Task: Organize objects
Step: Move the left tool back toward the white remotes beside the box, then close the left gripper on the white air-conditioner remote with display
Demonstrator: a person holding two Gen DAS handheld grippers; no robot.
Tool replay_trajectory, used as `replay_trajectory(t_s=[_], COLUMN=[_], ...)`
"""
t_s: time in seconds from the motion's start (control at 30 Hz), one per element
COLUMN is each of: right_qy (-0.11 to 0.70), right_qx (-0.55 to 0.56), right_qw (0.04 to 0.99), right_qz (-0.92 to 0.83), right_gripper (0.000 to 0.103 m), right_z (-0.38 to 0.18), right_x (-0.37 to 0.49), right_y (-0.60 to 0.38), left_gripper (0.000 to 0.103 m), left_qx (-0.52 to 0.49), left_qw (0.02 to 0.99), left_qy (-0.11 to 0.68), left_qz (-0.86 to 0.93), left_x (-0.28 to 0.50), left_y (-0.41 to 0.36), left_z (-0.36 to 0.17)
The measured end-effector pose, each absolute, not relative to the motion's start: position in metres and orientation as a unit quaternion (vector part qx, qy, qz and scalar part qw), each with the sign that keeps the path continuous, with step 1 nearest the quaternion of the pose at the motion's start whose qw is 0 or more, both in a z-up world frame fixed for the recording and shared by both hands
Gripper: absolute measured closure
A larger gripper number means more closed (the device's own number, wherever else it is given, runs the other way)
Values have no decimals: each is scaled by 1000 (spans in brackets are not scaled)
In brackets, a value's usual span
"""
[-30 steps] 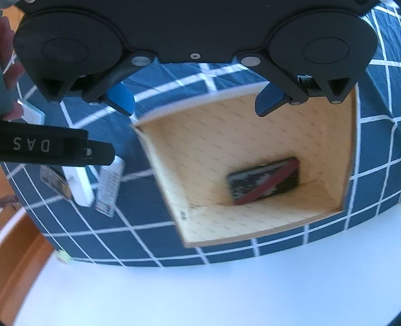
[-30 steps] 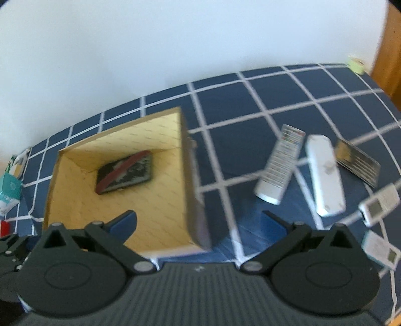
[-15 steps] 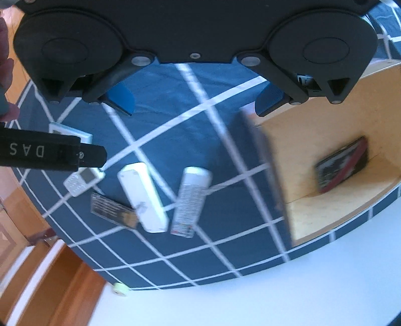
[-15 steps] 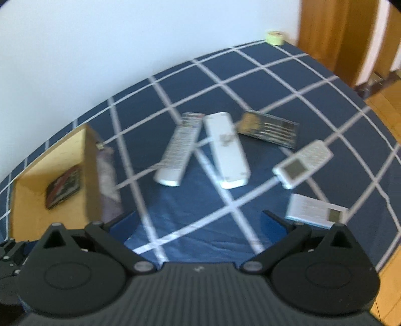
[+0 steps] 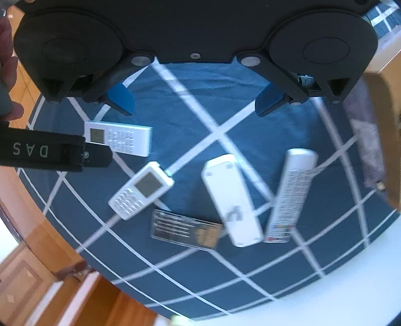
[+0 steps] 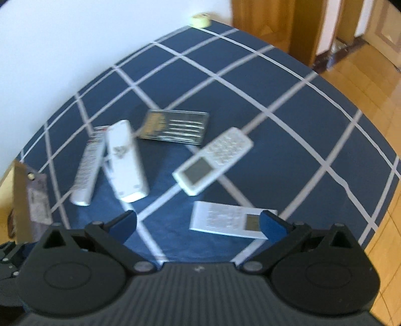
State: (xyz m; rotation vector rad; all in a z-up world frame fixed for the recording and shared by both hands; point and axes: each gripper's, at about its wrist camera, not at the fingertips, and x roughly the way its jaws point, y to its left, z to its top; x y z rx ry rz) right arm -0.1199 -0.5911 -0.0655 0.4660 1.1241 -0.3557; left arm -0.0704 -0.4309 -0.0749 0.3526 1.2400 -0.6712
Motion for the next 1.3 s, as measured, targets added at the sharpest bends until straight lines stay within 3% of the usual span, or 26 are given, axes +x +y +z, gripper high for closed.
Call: replay_trajectory(t_s=[0.5, 0.83, 1.3], right_qy=[550, 567, 586], right_qx=[310, 324, 317], right_qw=[751, 736, 727], right_qz=[-192, -179, -163], right_gripper=[0, 7, 27], right_z=[-133, -159, -176], right_x=[-125, -122, -114], right_y=[-661, -666, -671], left_gripper=[0, 1, 12], left_qx=[218, 230, 209], left_qw=[686, 666, 644], left_qy=[605, 615, 634], left_qz=[-341, -354, -374], left_x=[-65, -62, -64], left_y=[-503, -525, -540], left_z=[-134, -161, -174])
